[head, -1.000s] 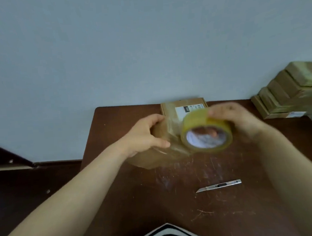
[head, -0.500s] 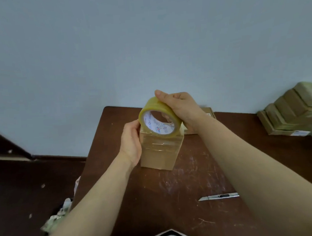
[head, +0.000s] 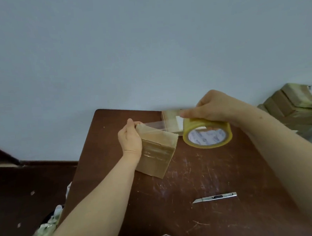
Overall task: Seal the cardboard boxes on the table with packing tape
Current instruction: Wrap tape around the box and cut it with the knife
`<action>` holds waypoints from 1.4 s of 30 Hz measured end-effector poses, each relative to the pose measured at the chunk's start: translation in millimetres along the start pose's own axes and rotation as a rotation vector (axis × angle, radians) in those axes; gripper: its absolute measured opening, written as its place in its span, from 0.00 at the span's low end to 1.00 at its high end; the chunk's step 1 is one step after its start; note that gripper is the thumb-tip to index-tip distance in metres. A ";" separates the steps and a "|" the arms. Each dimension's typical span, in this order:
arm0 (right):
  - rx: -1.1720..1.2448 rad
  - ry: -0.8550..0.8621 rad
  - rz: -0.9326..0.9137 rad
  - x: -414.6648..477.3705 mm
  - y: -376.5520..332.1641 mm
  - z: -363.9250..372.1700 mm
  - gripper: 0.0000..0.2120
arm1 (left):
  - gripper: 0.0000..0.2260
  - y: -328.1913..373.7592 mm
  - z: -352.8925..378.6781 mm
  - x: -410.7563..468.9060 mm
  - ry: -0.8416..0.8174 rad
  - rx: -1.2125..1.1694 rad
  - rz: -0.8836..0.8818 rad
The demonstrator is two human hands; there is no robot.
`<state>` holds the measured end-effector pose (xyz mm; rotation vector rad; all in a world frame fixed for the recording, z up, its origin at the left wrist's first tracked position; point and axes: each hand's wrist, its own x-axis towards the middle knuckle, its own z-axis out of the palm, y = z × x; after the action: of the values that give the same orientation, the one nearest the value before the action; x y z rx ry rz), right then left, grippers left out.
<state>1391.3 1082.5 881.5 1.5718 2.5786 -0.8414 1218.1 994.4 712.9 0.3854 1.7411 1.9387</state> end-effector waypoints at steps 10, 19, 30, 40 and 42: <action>0.005 -0.058 0.074 1.3 63.9 58.4 0.35 | 0.22 -0.1 0.3 0.8 -0.041 0.014 0.002; 0.289 -0.086 0.080 10.6 81.7 118.9 0.28 | 0.22 3.4 -8.0 -1.7 -0.120 0.054 -0.089; 0.407 -0.083 0.019 19.0 77.5 130.8 0.36 | 0.26 52.1 12.7 -33.6 -0.583 1.217 0.839; 0.426 -0.087 0.017 21.8 79.8 136.2 0.21 | 0.16 36.1 25.3 -57.2 -0.643 1.468 1.090; 0.428 -0.093 0.002 20.7 80.1 140.6 0.22 | 0.13 32.6 22.3 -58.5 -0.659 1.447 1.119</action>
<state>1410.1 1065.2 720.5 1.5693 2.4430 -1.5078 1272.8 979.7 755.1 2.4879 2.2276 0.2957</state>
